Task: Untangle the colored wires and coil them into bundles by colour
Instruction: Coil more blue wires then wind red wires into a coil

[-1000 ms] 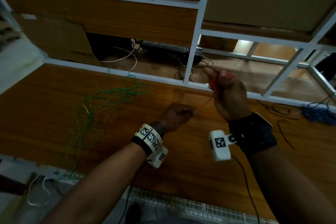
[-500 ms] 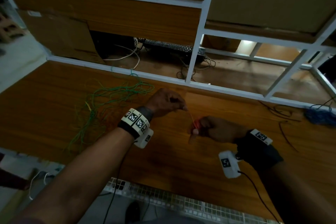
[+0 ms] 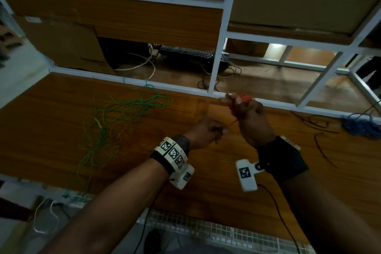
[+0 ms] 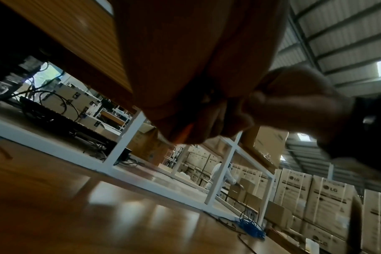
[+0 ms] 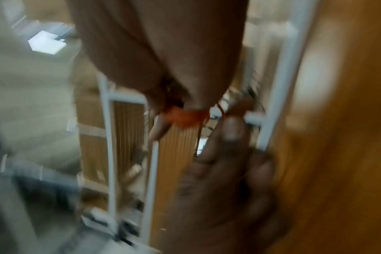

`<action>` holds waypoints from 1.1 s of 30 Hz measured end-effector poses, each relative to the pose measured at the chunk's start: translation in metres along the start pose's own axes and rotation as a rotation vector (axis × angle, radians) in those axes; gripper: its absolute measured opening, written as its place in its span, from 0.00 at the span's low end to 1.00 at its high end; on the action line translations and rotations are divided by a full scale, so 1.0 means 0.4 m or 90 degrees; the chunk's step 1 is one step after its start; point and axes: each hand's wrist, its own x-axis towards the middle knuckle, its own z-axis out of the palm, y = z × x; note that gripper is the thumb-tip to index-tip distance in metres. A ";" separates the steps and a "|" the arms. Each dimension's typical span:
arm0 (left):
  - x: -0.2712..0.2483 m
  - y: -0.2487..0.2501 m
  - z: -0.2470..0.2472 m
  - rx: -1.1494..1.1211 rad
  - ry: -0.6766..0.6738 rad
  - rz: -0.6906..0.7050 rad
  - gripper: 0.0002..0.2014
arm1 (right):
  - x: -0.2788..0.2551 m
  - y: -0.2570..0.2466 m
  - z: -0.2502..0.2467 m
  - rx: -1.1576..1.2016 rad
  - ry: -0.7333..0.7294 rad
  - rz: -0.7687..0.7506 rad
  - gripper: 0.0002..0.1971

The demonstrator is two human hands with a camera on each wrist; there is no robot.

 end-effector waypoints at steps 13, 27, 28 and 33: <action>-0.030 0.018 -0.161 0.151 0.163 0.011 0.10 | -0.045 0.047 -0.102 -0.595 -0.373 0.267 0.30; 0.012 0.016 -0.011 -0.041 0.080 0.098 0.10 | -0.013 -0.083 -0.020 0.565 -0.100 0.106 0.18; 0.010 0.005 0.001 -0.040 0.069 0.079 0.08 | 0.001 -0.075 -0.024 0.507 0.002 0.085 0.17; -0.024 -0.057 -0.007 0.000 0.049 -0.036 0.12 | 0.028 0.004 -0.096 -0.453 0.208 -0.213 0.11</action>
